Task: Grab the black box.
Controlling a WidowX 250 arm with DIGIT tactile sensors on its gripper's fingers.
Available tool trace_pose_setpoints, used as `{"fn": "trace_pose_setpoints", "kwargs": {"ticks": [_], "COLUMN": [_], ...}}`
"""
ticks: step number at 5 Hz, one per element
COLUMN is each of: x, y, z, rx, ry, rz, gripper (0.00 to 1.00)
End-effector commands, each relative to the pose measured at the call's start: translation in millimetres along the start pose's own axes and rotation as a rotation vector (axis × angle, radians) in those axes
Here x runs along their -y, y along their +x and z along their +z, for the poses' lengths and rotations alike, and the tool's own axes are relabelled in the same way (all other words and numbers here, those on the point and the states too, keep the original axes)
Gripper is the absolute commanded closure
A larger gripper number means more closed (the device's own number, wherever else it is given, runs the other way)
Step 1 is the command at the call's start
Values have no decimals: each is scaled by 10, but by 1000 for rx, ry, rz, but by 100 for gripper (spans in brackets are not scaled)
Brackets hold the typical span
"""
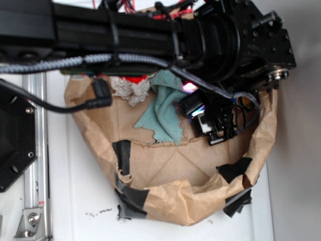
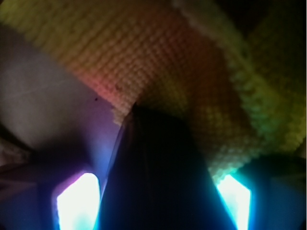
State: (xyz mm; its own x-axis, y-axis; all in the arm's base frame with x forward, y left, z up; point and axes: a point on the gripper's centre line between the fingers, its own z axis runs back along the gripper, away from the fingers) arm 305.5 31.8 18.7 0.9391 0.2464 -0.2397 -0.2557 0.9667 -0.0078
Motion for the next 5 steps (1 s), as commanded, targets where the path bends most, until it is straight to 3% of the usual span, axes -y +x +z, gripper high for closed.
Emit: {"fn": "trace_pose_setpoints", "kwargs": {"ticks": [1,2,3,5], "x": [125,99,85,101], "y": [-303,-741,-847,-755], "z": [628,1011,1354,1308], "rx": [180,365,361,312], "ry": [-58,-119,-115,-91], "rz": [-45,-137,-169,-153], "gripper": [100,100,100,100]}}
